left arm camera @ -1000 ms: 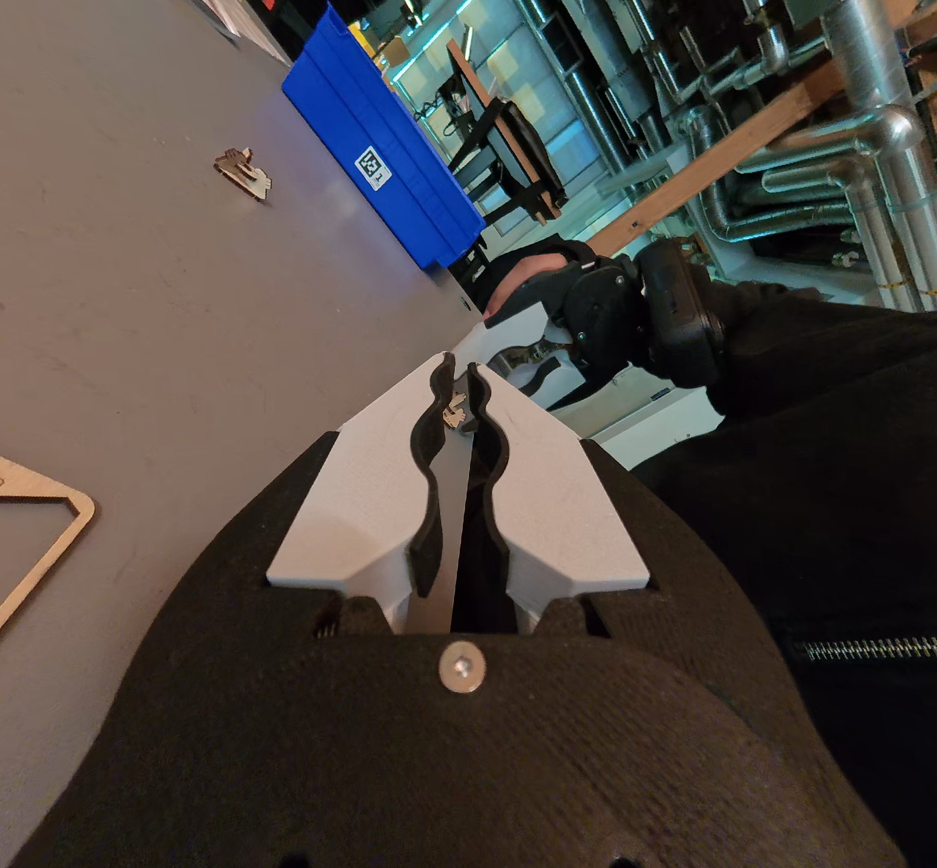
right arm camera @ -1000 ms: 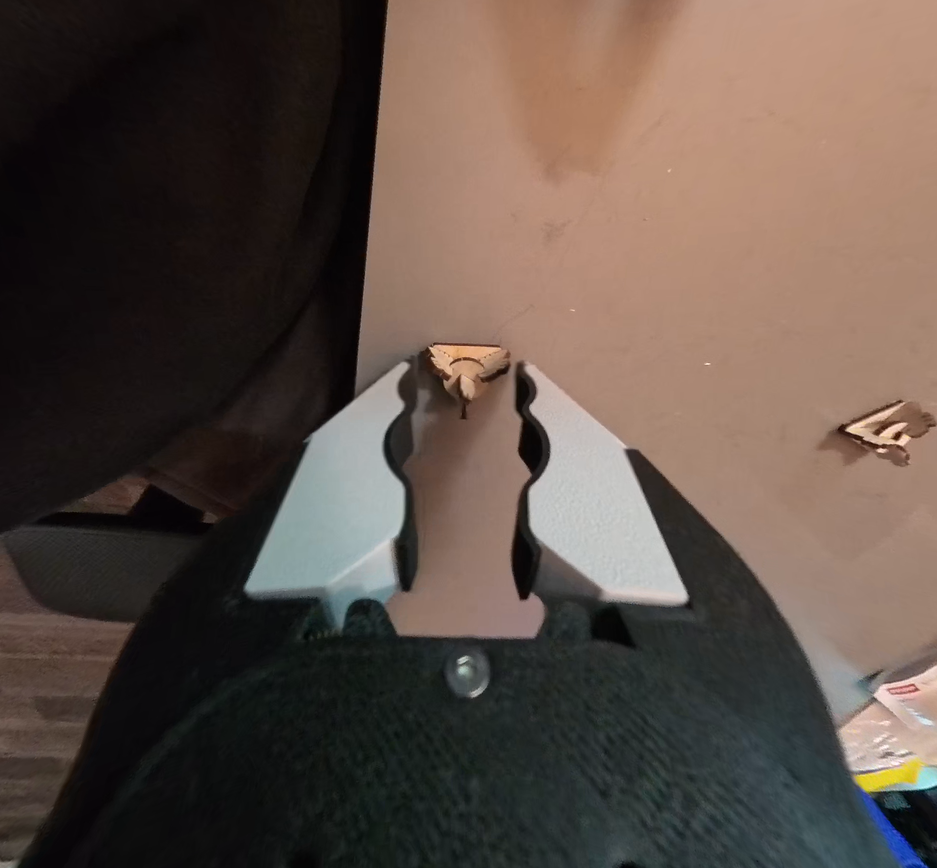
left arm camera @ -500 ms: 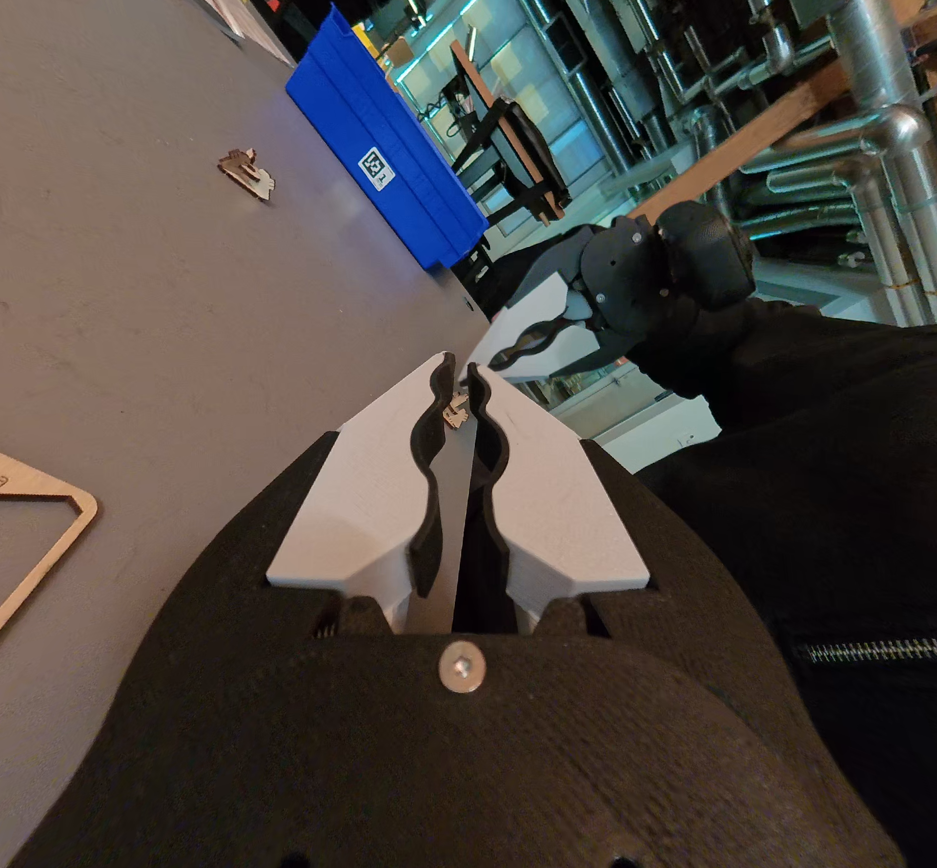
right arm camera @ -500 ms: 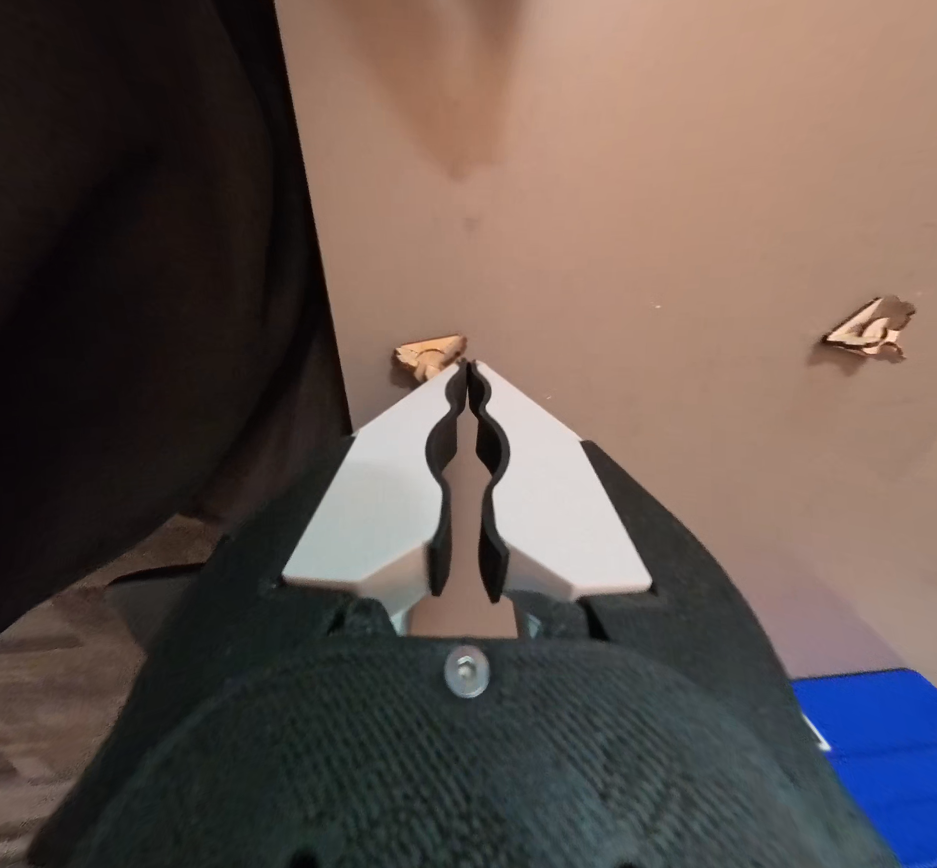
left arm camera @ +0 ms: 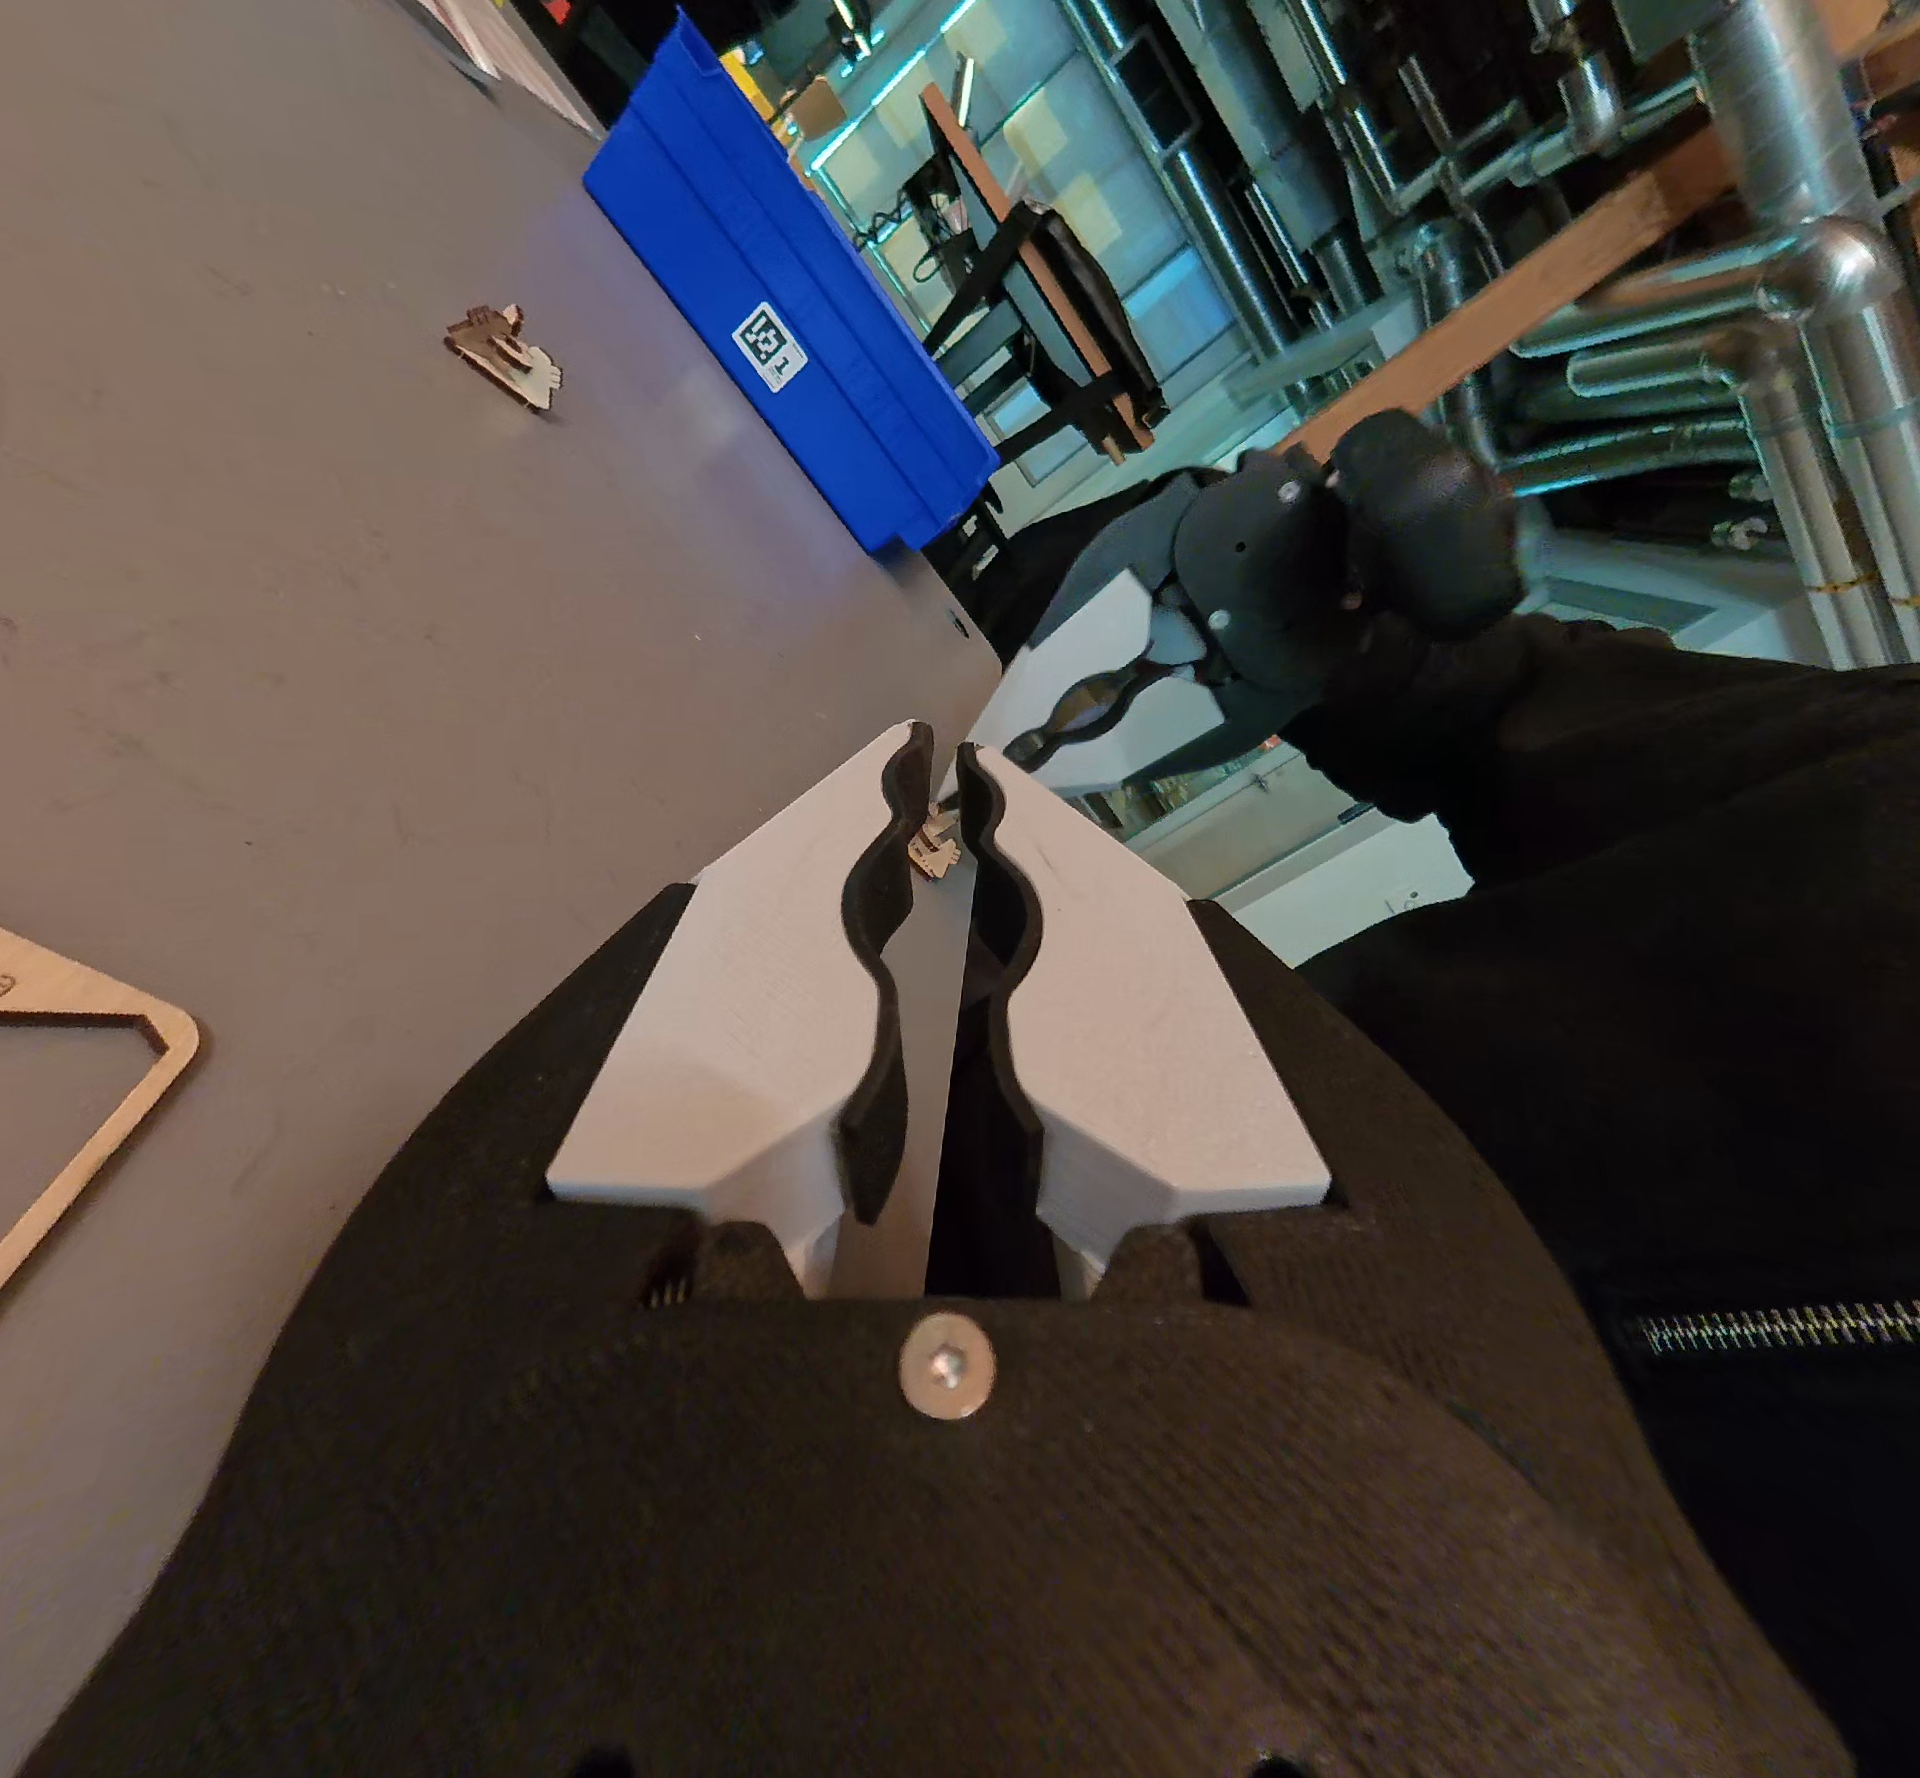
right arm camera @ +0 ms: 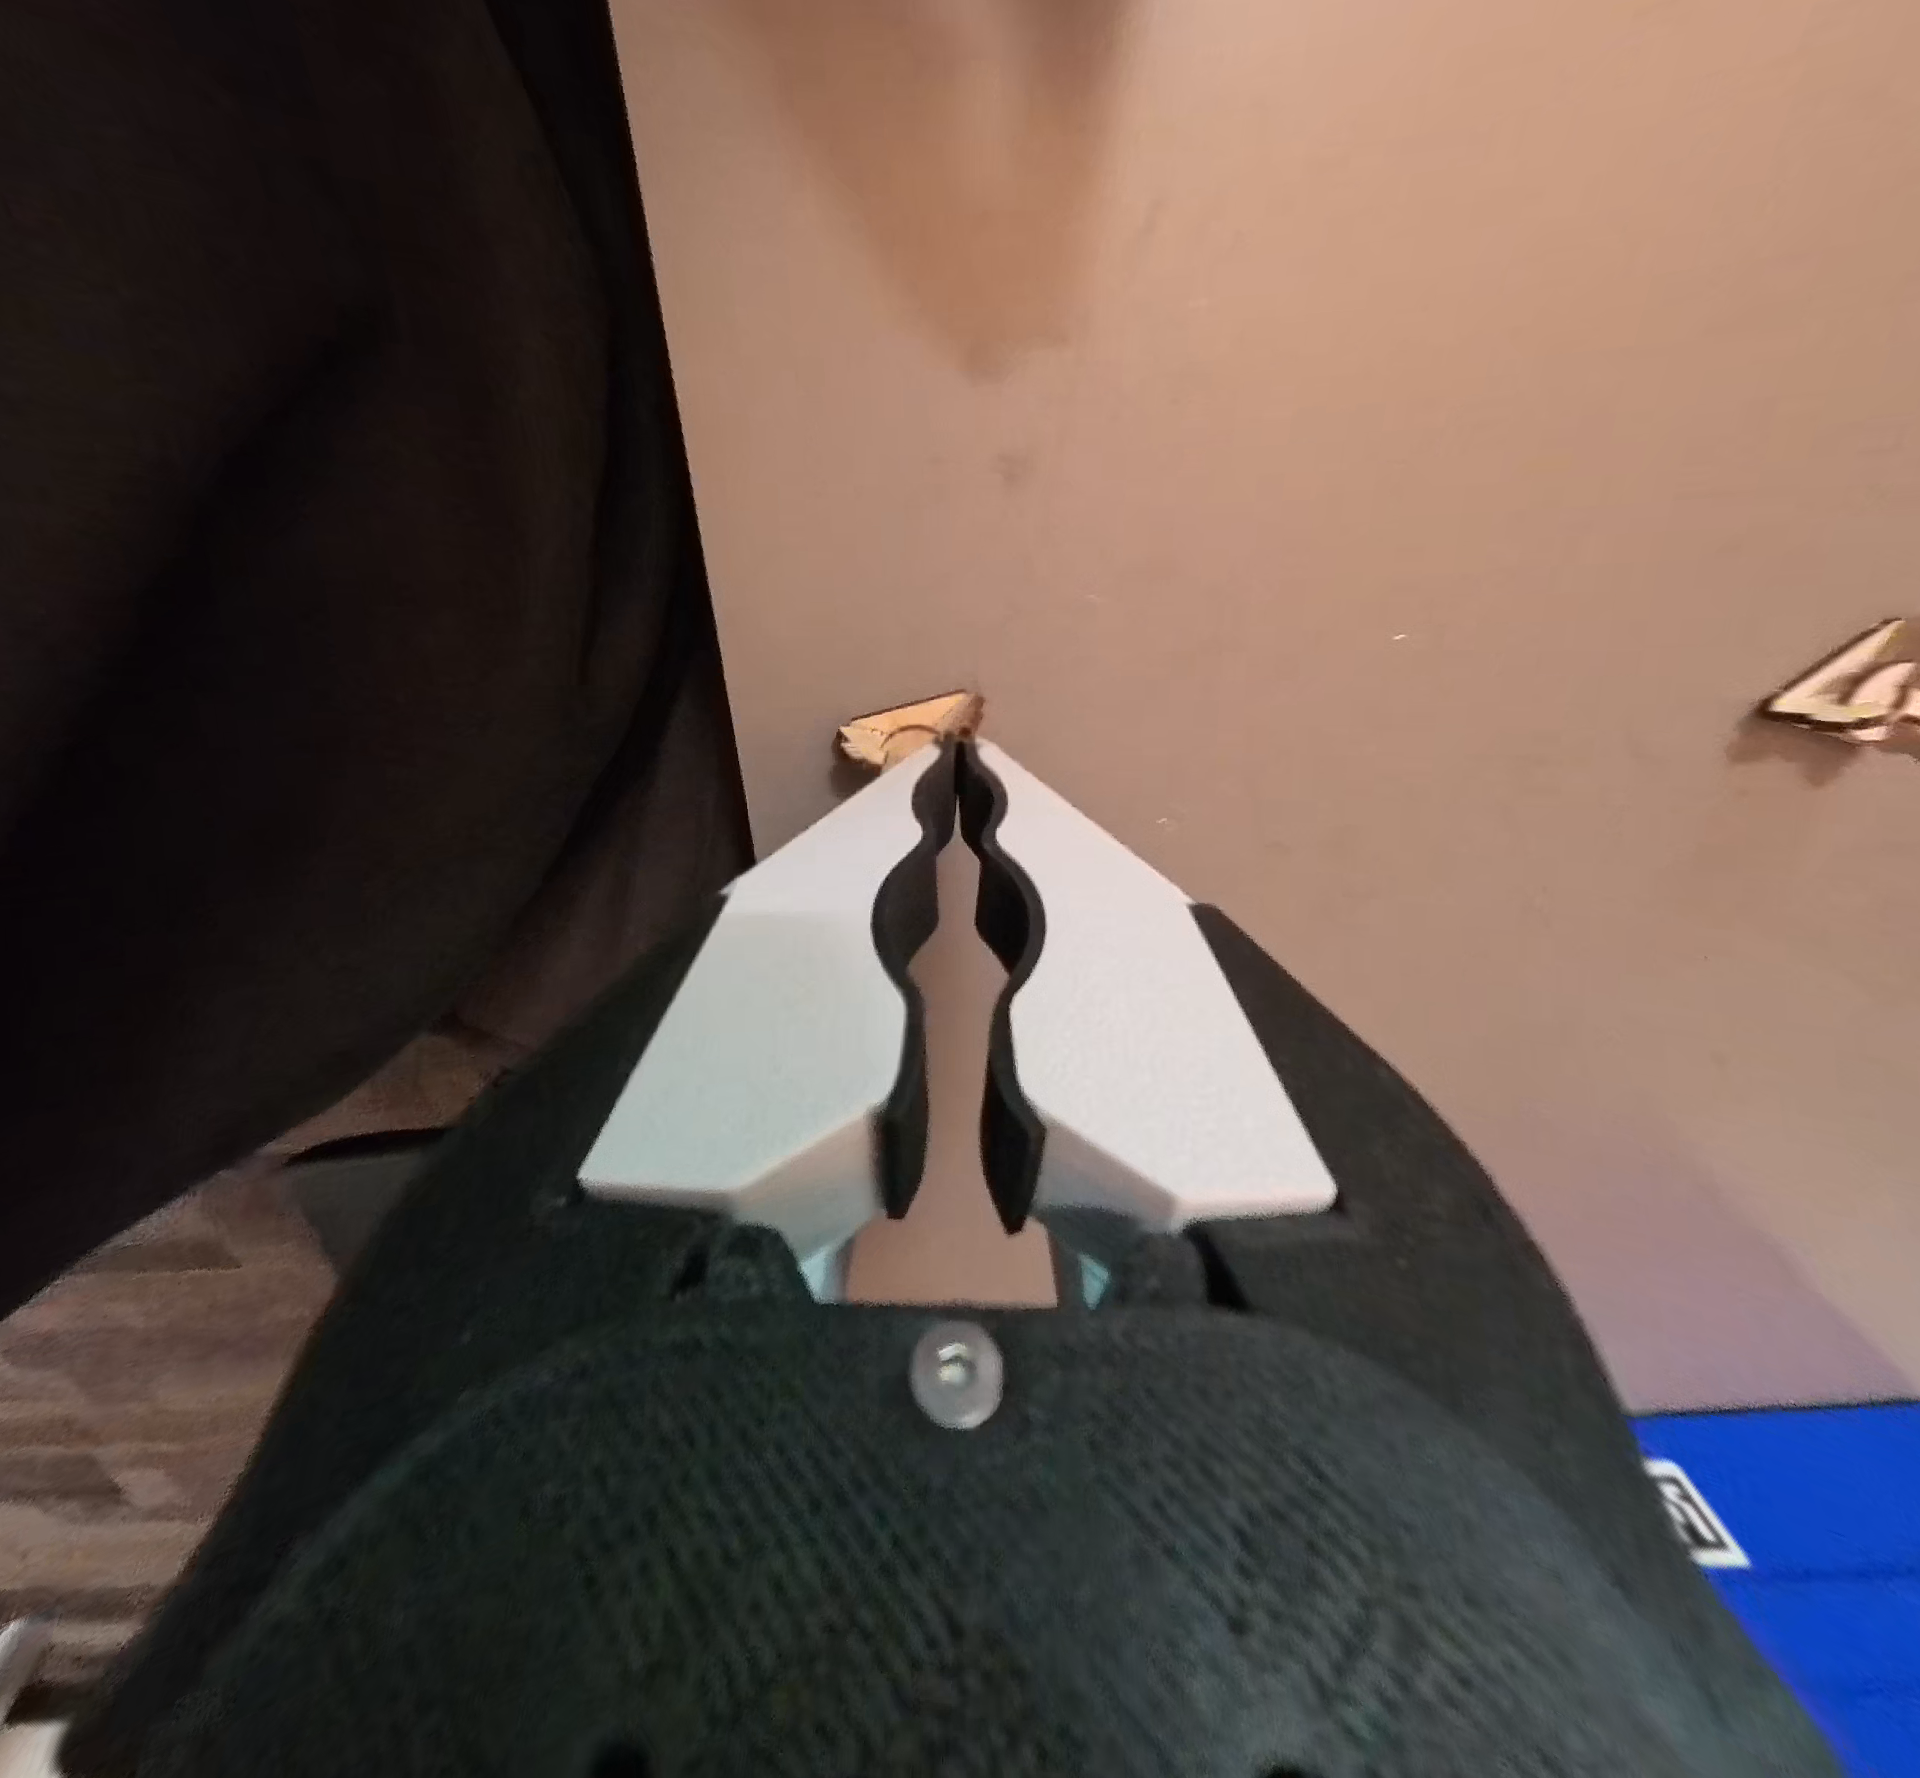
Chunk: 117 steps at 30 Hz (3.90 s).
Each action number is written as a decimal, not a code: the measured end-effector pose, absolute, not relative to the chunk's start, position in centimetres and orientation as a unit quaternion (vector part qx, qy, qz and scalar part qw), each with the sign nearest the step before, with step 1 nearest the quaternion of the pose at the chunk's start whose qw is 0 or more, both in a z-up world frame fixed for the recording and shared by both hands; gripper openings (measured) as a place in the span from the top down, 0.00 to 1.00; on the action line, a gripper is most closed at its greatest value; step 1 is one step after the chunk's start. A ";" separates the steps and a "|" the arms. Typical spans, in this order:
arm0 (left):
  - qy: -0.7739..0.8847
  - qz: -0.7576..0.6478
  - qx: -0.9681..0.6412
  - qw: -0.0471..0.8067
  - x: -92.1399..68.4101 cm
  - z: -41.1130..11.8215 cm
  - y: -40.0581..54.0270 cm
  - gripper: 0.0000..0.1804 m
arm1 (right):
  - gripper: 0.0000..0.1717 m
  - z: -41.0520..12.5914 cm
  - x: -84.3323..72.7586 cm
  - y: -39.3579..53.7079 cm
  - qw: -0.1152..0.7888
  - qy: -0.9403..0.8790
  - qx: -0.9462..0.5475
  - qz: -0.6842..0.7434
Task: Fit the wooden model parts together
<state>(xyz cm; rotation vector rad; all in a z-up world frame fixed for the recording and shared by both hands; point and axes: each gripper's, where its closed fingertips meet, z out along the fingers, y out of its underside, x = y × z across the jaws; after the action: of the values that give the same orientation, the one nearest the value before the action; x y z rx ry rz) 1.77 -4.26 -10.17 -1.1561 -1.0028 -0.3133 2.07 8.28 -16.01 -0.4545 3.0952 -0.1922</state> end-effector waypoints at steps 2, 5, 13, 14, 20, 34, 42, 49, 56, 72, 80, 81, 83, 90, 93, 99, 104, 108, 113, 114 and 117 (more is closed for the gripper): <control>-0.451 -0.143 -0.521 0.710 1.8 -10.2 -4.2 0.99 | 1.00 -16.8 2.1 8.6 -0.003 0.986 -0.157 -0.055; -0.452 -0.142 -0.520 0.710 1.8 -10.2 -4.3 0.99 | 1.00 -16.7 2.1 8.8 -0.005 0.986 -0.160 -0.046; -0.453 -0.142 -0.521 0.709 1.8 -10.2 -4.2 0.99 | 1.00 -17.3 2.9 8.4 0.011 0.986 -0.153 -0.058; -0.453 -0.141 -0.521 0.709 1.8 -10.2 -4.2 0.99 | 1.00 -17.2 2.9 8.4 0.004 0.986 -0.160 -0.052; -0.453 -0.141 -0.522 0.709 1.8 -10.2 -4.2 0.99 | 1.00 -15.1 2.1 7.4 -0.014 0.987 -0.138 -0.083; -0.455 -0.139 -0.523 0.707 1.8 -10.3 -4.2 0.99 | 1.00 -15.0 2.1 8.7 -0.030 0.991 -0.108 -0.073; -0.455 -0.138 -0.523 0.707 1.7 -10.3 -4.2 0.99 | 1.00 -15.5 2.4 9.1 -0.020 0.992 -0.097 -0.074; -0.455 -0.139 -0.523 0.708 1.7 -10.3 -4.2 0.99 | 0.93 -15.9 2.5 8.8 -0.016 0.993 -0.094 -0.077; -0.454 -0.141 -0.522 0.709 1.8 -10.3 -4.2 0.99 | 0.97 -16.2 2.3 8.5 -0.010 0.992 -0.095 -0.080; -0.456 -0.135 -0.525 0.706 1.8 -10.3 -4.2 0.99 | 0.97 -16.8 -0.3 8.3 -0.021 0.988 -0.068 -0.135; -0.465 -0.110 -0.540 0.693 1.3 -10.8 -4.0 1.00 | 0.97 -16.7 -8.7 8.6 -0.068 0.980 0.002 -0.185; -0.464 -0.105 -0.543 0.692 1.3 -10.8 -3.9 1.00 | 0.97 -16.7 -9.2 8.4 -0.061 0.979 0.008 -0.194; -0.462 -0.090 -0.544 0.695 1.0 -10.5 -3.9 1.00 | 0.97 -16.7 -9.7 8.0 -0.045 0.976 0.009 -0.212; -0.464 0.046 -0.567 0.679 -1.3 -9.2 -3.1 1.00 | 0.86 -14.2 -9.5 7.0 -0.053 0.957 -0.025 -0.285; -0.447 0.070 -0.573 0.684 -1.6 -8.2 -1.8 1.00 | 0.85 -12.1 -9.5 6.0 -0.063 0.929 -0.009 -0.364; -0.451 0.237 -0.630 0.586 -2.9 -8.0 -1.4 0.99 | 0.80 -8.6 -7.1 2.4 -0.028 0.827 0.029 -0.561; -0.435 0.412 -0.595 0.536 -3.9 -3.6 -2.3 1.00 | 0.77 -9.9 -5.5 2.3 -0.042 0.804 0.010 -0.592; -0.434 0.514 -0.540 0.506 -4.3 -2.0 -2.9 1.00 | 0.80 -9.6 -5.7 3.8 -0.073 0.791 0.026 -0.608; -0.444 0.499 -0.568 0.481 -5.9 -4.3 -1.1 1.00 | 0.80 -9.6 -6.2 5.2 -0.033 0.786 0.056 -0.615; -0.440 0.512 -0.572 0.466 -6.2 -4.8 -1.2 1.00 | 0.80 -10.0 -6.8 5.5 -0.039 0.791 0.066 -0.608; -0.447 0.502 -0.629 0.391 -7.6 -8.0 -1.1 1.00 | 0.80 -12.1 -8.9 6.7 -0.069 0.821 0.106 -0.556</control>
<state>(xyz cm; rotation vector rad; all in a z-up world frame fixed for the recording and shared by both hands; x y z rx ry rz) -7.64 -1.14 -8.04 -1.5977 -1.1352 1.2756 -8.92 6.67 -12.15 0.3482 2.6991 -1.8289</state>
